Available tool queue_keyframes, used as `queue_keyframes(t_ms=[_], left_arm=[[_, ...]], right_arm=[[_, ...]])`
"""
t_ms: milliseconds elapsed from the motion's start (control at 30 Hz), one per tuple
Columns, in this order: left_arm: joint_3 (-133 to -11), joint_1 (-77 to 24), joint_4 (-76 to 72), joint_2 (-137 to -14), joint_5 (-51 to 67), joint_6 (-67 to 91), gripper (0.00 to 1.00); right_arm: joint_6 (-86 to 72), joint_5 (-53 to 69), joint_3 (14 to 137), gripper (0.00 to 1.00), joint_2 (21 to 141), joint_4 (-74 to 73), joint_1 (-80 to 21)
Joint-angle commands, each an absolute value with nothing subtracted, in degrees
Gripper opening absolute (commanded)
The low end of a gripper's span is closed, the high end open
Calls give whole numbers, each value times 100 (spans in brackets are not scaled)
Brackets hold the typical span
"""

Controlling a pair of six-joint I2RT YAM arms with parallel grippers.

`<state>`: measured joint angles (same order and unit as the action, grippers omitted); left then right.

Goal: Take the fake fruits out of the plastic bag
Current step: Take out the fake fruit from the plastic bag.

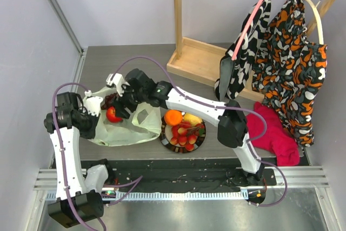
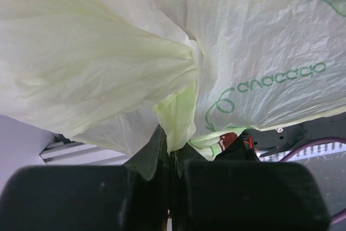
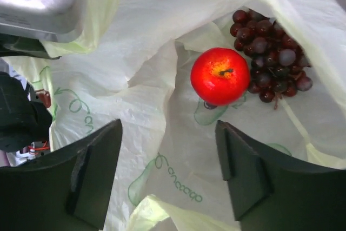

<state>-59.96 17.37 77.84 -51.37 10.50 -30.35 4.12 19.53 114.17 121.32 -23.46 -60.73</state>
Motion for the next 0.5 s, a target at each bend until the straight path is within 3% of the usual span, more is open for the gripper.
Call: queue_keyframes(t_ms=[0, 133, 467], left_arm=[[-6091, 1749, 8402, -5159, 1143, -2558, 0], [-6082, 1740, 8516, -5107, 1142, -2505, 0], [-6038, 1740, 8912, -4887, 1327, -2593, 0]], right_arm=[[-191, 1585, 11803, 90, 12550, -2189, -6152], [-430, 775, 12154, 98, 13112, -2083, -6152], [-466, -202, 13393, 100, 14369, -1908, -6354]])
